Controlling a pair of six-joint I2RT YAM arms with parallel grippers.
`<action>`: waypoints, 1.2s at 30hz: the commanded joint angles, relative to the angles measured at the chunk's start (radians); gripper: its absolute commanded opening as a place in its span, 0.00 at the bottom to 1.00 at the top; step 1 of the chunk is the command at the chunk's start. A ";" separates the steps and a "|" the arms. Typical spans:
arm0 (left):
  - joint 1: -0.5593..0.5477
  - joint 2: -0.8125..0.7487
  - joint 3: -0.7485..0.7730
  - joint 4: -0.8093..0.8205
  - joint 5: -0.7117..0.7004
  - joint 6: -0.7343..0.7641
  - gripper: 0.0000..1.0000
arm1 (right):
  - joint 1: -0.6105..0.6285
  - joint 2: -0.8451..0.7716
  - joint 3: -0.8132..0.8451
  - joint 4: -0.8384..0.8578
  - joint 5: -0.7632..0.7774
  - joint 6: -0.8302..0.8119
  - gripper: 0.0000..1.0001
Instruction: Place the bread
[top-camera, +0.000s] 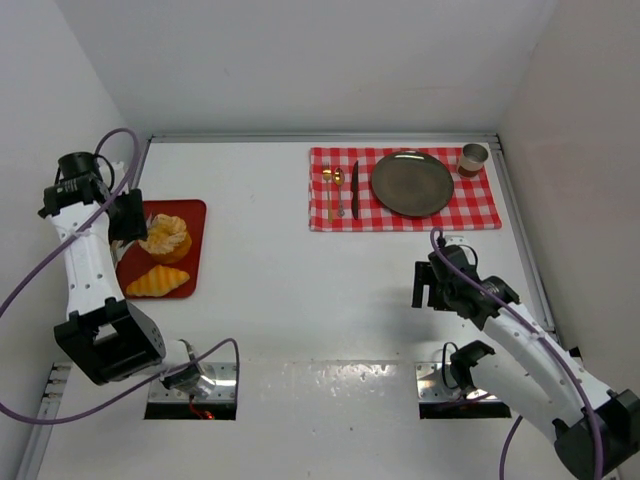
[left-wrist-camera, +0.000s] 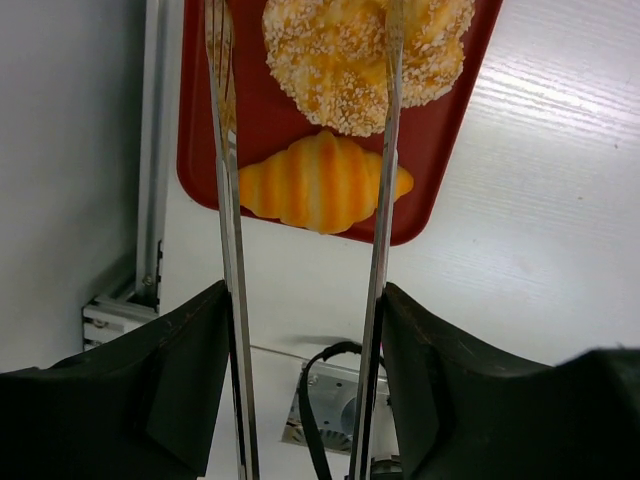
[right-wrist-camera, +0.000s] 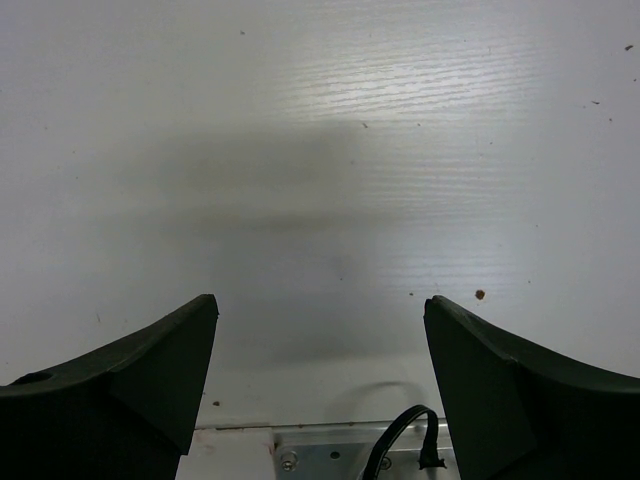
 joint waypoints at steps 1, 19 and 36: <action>0.048 -0.024 -0.020 0.066 0.099 0.021 0.63 | 0.003 0.008 0.035 0.004 -0.019 -0.015 0.84; 0.199 0.119 -0.186 0.195 0.334 0.036 0.55 | 0.004 -0.060 0.035 -0.054 0.000 0.023 0.83; 0.104 0.152 0.108 0.078 0.261 0.027 0.00 | 0.001 0.003 0.037 0.021 0.023 0.006 0.83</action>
